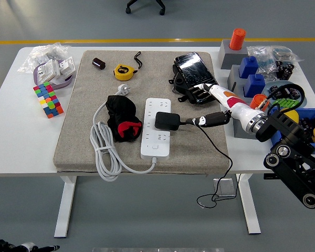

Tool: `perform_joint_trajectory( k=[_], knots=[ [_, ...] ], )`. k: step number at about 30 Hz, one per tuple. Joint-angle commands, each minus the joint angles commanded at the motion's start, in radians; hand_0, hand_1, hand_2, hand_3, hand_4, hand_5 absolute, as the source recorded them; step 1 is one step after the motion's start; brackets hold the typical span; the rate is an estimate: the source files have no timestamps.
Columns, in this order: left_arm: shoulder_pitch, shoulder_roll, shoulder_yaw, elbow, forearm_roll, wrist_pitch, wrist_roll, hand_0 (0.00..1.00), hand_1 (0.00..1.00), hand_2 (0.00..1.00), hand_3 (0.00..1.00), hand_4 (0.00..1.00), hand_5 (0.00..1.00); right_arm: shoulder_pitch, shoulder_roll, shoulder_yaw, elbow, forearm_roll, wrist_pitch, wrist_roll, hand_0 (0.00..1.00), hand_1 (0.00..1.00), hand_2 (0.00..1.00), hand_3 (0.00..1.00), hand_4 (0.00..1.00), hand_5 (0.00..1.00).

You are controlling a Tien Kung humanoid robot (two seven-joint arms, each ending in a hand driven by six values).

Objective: Pull the plug out and thorw away

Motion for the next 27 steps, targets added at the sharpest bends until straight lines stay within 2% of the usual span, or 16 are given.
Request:
perform_joint_trajectory(
  k=[4,6,8,13,15,20,27],
  knots=[
    [0.002,0.0,0.0,0.0,0.0,0.0,0.0,0.531,0.666,0.691,0.67,0.838,0.701,0.041,0.021,-0.056,-0.05,0.007,-0.036,0.0,0.78,0.817,0.814,0.838,0.998,0.397],
    [0.003,-0.001,0.0,0.0,0.0,0.0,0.0,0.531,0.666,0.691,0.67,0.838,0.701,0.067,0.035,-0.101,-0.086,0.022,-0.073,0.004,0.78,0.817,0.814,0.838,0.998,0.397],
    [0.004,-0.002,0.0,0.0,0.0,0.0,0.001,0.531,0.666,0.691,0.67,0.838,0.701,0.093,0.053,-0.146,-0.13,0.048,-0.111,0.012,0.78,0.817,0.814,0.838,0.998,0.397],
    [0.004,-0.004,0.0,-0.001,-0.005,0.002,-0.001,0.531,0.666,0.691,0.669,0.837,0.701,0.123,0.103,-0.222,-0.254,0.1,-0.161,0.017,0.755,0.785,0.792,0.824,0.998,0.409],
    [0.005,-0.003,0.0,-0.001,-0.008,0.002,-0.002,0.531,0.666,0.691,0.669,0.837,0.701,0.13,0.111,-0.236,-0.282,0.112,-0.174,0.025,0.755,0.785,0.792,0.824,0.998,0.409],
    [0.009,-0.001,-0.008,0.001,0.001,0.001,0.003,0.53,0.665,0.691,0.67,0.838,0.706,0.152,0.126,-0.288,-0.316,0.143,-0.2,0.044,0.751,0.779,0.781,0.821,0.998,0.414],
    [0.008,-0.001,-0.012,-0.001,0.015,-0.001,0.007,0.53,0.666,0.691,0.67,0.838,0.706,0.184,0.177,-0.353,-0.356,0.165,-0.21,0.051,0.731,0.758,0.764,0.808,0.998,0.412]
  ],
)
